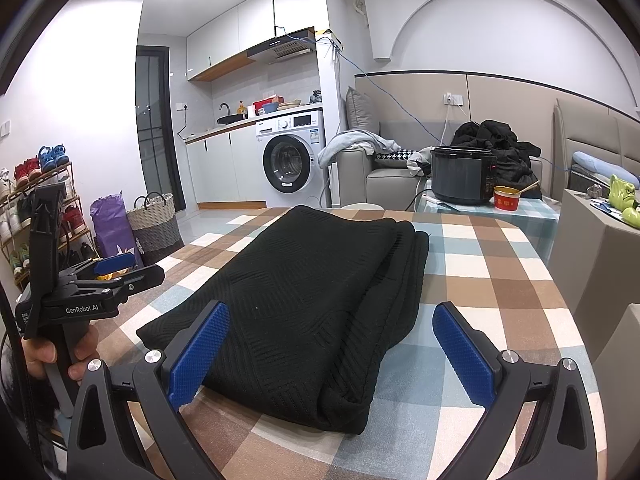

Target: Fold small clothes

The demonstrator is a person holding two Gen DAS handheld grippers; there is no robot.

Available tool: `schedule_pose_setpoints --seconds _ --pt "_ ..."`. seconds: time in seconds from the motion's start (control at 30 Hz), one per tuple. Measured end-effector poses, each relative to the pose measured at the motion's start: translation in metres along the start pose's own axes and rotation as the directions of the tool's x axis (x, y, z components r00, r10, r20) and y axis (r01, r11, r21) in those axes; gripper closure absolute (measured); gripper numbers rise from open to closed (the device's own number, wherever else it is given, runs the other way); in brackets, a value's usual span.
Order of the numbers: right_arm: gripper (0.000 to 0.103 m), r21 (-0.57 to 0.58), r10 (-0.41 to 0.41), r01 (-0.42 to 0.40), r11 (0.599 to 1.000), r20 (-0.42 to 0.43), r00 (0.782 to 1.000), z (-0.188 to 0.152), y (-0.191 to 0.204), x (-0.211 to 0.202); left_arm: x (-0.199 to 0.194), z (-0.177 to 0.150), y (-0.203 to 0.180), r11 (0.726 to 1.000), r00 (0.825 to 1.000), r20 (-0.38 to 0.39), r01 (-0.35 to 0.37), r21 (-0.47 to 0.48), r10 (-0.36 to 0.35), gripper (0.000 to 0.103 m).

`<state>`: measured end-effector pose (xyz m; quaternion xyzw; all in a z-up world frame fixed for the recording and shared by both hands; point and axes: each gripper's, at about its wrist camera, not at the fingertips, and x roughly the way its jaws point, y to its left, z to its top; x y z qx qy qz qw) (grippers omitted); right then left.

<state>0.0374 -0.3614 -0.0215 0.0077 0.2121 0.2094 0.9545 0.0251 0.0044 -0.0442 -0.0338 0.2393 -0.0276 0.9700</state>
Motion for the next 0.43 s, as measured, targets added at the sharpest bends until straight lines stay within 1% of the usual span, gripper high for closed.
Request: schedule_pose_setpoints --seconds 0.43 --pt "0.000 0.000 -0.001 0.001 1.000 0.001 1.000 0.0001 0.0004 -0.0002 0.0013 -0.0001 -0.0015 1.000 1.000 0.001 0.003 0.003 -0.003 0.001"
